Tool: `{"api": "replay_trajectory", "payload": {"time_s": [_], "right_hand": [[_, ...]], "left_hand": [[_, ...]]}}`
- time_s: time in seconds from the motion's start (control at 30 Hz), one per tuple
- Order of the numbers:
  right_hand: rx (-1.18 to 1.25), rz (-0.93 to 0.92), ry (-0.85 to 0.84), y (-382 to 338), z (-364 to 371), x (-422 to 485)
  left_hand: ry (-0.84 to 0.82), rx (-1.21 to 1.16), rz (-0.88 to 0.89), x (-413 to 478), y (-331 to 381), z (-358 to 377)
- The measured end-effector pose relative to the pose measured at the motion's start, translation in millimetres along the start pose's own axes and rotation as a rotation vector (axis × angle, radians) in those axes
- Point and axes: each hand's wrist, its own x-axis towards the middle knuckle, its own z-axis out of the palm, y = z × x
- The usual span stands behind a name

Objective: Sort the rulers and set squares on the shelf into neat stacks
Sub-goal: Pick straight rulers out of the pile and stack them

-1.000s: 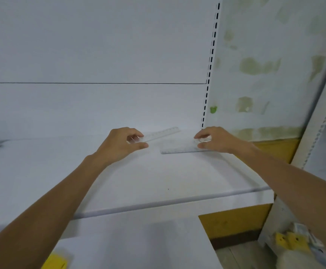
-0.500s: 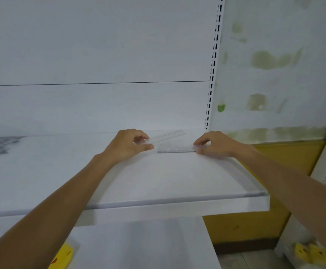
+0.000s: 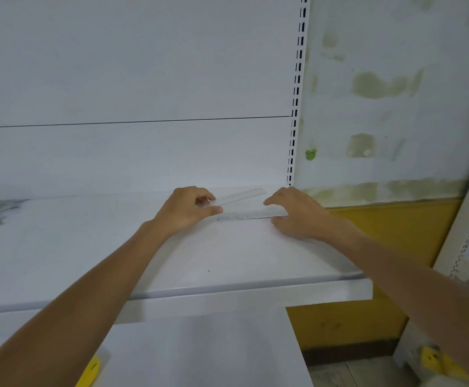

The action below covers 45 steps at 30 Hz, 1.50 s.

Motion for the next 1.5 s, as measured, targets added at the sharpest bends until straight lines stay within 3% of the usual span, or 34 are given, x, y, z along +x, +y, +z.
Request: {"api": "replay_trajectory", "payload": {"time_s": [0.07, 0.2, 0.63, 1.07, 1.33, 1.5], "right_hand": [[0.007, 0.027, 0.053, -16, 5, -20], [0.02, 0.03, -0.004, -34, 17, -50], [0.075, 0.022, 0.052, -36, 12, -50], [0.11, 0.022, 0.059, -33, 14, -48], [0.127, 0.088, 0.032, -43, 8, -35], [0.186, -0.026, 0.086, -112, 13, 24]], "left_hand": [[0.005, -0.003, 0.01, 4, 3, 2], [-0.003, -0.037, 0.037, 13, 16, 17], [-0.148, 0.019, 0.15, 40, 53, 59], [-0.255, -0.027, 0.109, 46, 46, 71], [-0.143, 0.076, 0.097, 16, 11, 18], [-0.046, 0.154, 0.015, -33, -44, -61]]}}
